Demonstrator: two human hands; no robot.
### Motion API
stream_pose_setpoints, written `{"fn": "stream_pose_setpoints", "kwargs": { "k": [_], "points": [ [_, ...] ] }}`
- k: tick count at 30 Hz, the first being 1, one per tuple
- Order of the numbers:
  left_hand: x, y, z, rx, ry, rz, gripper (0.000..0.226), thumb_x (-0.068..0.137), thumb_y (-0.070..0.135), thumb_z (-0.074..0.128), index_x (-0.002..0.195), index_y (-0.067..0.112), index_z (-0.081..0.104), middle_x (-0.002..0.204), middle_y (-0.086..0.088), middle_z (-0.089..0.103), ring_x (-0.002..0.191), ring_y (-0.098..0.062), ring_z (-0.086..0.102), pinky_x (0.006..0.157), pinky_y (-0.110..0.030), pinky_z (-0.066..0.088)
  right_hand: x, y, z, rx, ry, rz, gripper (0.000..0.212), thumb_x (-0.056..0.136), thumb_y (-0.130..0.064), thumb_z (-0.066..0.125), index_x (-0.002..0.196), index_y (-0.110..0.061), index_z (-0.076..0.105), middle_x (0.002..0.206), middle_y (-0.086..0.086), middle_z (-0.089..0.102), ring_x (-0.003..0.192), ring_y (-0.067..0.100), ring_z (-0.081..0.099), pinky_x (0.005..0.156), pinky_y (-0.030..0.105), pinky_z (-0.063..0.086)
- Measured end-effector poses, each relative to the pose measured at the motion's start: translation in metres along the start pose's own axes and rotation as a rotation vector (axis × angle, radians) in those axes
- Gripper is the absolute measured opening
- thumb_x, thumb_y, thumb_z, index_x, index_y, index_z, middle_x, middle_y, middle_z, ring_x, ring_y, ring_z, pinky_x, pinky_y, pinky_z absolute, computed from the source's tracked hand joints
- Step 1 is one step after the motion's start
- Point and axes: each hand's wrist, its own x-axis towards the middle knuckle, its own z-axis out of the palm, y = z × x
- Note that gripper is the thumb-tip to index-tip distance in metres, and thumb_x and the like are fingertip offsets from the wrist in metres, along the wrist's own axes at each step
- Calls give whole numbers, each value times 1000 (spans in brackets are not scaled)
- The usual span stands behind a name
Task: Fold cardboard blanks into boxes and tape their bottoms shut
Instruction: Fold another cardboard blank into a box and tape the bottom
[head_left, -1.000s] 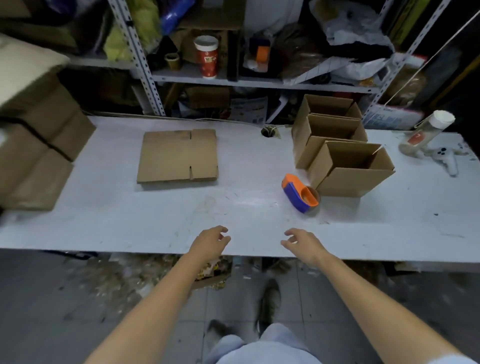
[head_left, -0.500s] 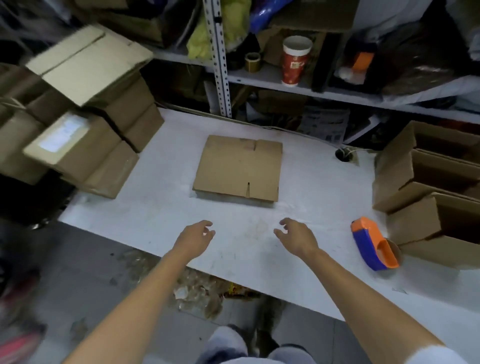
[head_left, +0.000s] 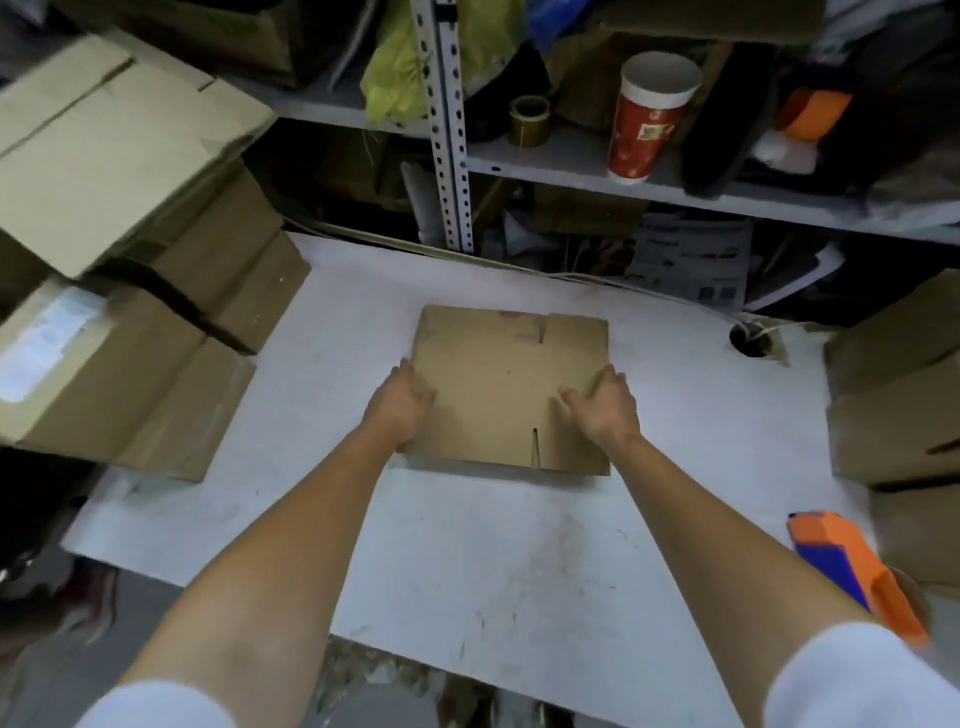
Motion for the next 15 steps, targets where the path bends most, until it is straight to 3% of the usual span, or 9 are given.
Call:
{"fn": "stream_pose_setpoints", "kwargs": {
  "k": [4,10,13,15],
  "points": [
    [21,-6,8,-58,-99,-87,79,101,44,49,157,5,11,156,-17,35,139,-36,41,108,-38,37,7,-1,15,63,-28,57,105,86,-57,67,158,-9,7,164,11,17,146,34,30,117,45,34],
    [10,-3,1,-175,-57,-98,82,98,46,54,159,13,9,158,-15,28,143,-35,33,111,-41,35,-15,-15,17,207,9,48,127,71,-73,71,159,-11,4,166,9,10,151,30,20,121,43,26],
    [-8,2,-16,-309,-5,-22,68,98,43,54,155,20,24,150,-8,42,133,-34,46,101,-36,41,-43,-25,5,331,36,4,137,54,-89,65,158,-17,12,163,5,21,147,27,28,118,48,31],
    [-23,10,-30,-382,-11,45,61,99,42,53,153,26,30,148,-1,48,131,-30,49,102,-37,42,-65,-31,-6,434,32,-48,131,51,-89,68,154,-25,20,155,-2,35,140,22,40,114,47,38]
  ]
}}
